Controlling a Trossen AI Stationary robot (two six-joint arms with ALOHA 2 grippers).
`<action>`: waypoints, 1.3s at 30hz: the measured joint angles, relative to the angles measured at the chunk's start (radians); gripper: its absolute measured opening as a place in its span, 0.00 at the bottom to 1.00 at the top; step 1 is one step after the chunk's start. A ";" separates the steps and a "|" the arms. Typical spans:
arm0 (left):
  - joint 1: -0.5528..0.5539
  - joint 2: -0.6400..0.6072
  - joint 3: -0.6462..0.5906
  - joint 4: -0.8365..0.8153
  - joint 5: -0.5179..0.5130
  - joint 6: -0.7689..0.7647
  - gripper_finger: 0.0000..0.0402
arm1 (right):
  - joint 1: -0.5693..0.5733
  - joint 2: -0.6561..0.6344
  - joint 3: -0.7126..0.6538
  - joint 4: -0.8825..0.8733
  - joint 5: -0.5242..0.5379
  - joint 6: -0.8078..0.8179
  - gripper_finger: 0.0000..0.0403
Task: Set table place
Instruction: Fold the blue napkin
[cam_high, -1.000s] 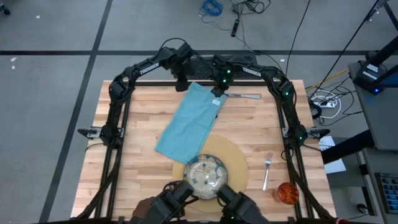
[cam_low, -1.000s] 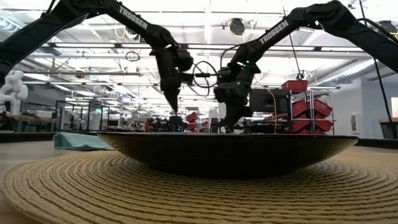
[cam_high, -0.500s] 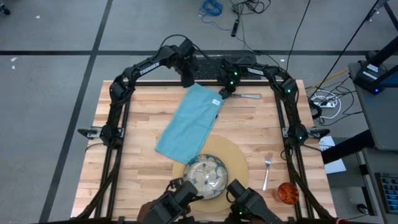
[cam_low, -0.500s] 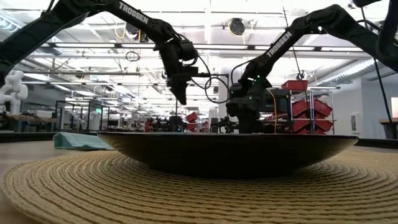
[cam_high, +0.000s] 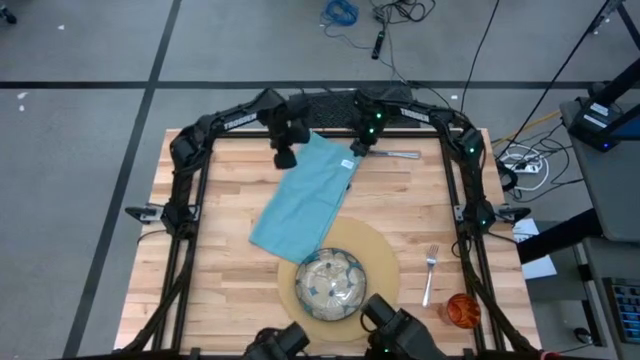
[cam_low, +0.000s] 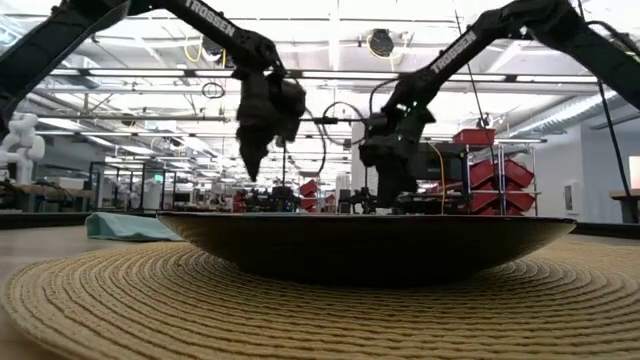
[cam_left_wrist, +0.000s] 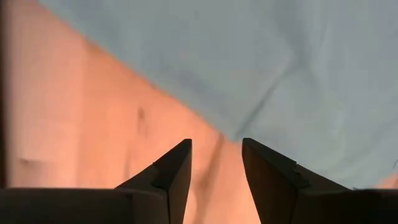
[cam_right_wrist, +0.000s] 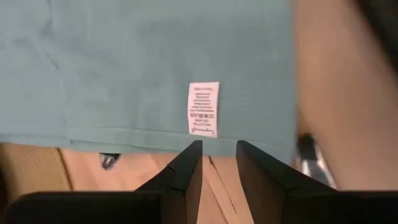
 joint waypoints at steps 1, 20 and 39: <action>-0.005 -0.011 -0.029 0.004 -0.001 0.000 0.32 | 0.000 -0.016 0.000 -0.002 0.002 0.011 0.23; -0.196 -0.324 -0.676 0.267 0.123 -0.054 0.32 | 0.365 -0.039 0.002 0.193 -0.028 0.201 0.23; -0.385 -0.332 -0.874 0.580 0.070 -0.206 0.32 | 0.407 0.073 0.001 0.257 -0.028 0.302 0.23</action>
